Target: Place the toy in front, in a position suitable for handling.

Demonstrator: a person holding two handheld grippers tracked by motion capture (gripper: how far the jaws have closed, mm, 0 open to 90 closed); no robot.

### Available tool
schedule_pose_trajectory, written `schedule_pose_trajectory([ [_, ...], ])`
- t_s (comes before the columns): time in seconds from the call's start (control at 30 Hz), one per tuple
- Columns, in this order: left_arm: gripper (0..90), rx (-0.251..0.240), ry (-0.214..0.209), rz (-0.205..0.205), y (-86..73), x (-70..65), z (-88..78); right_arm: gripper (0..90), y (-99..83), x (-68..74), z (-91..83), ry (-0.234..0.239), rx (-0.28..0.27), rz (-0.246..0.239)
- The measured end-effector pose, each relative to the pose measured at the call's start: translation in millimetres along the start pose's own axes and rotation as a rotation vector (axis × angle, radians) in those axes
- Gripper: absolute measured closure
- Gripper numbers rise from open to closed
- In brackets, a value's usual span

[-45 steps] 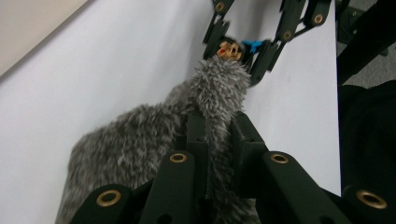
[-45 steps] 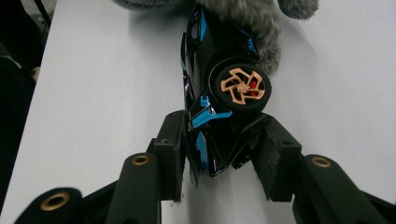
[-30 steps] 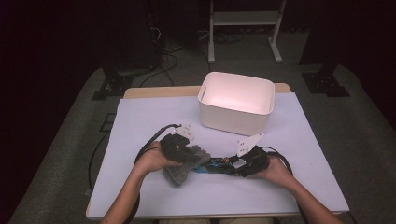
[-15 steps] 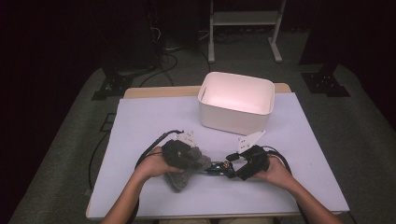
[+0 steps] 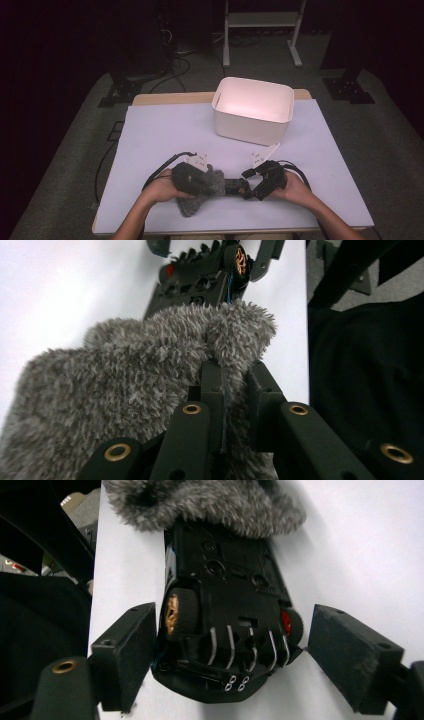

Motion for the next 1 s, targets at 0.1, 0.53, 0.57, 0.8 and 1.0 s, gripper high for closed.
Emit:
schedule_pose_trajectory([
  [0.1,81.1,0.013,-0.021,0.000,-5.1,-4.0,4.6,17.5,-4.3,3.9,5.8,0.001,0.036,-0.005],
  [0.53,81.0,0.006,-0.034,-0.010,-11.3,-4.7,14.1,23.4,-12.5,15.0,20.1,-0.054,0.090,-0.117],
  [0.57,81.0,0.000,-0.035,-0.008,-9.2,-4.3,14.8,23.4,-12.5,15.5,20.4,-0.070,0.098,-0.134],
  [0.8,80.9,-0.024,-0.028,0.021,18.8,3.2,30.0,23.4,-10.1,11.9,20.2,-0.091,0.093,-0.172],
  [1.0,79.6,0.014,-0.034,0.050,37.0,7.9,54.6,23.4,-13.8,11.4,21.8,-0.102,0.095,-0.210],
])
Point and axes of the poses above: each handheld gripper's, and its own axes: z roughly forward along the jaws, y roughly out of its top, x roughly to its left, the point moved 2 cm from there along z, roughly forward along the jaws, and after that the axes turned 6 degrees about -x, right-handed, at the moved point
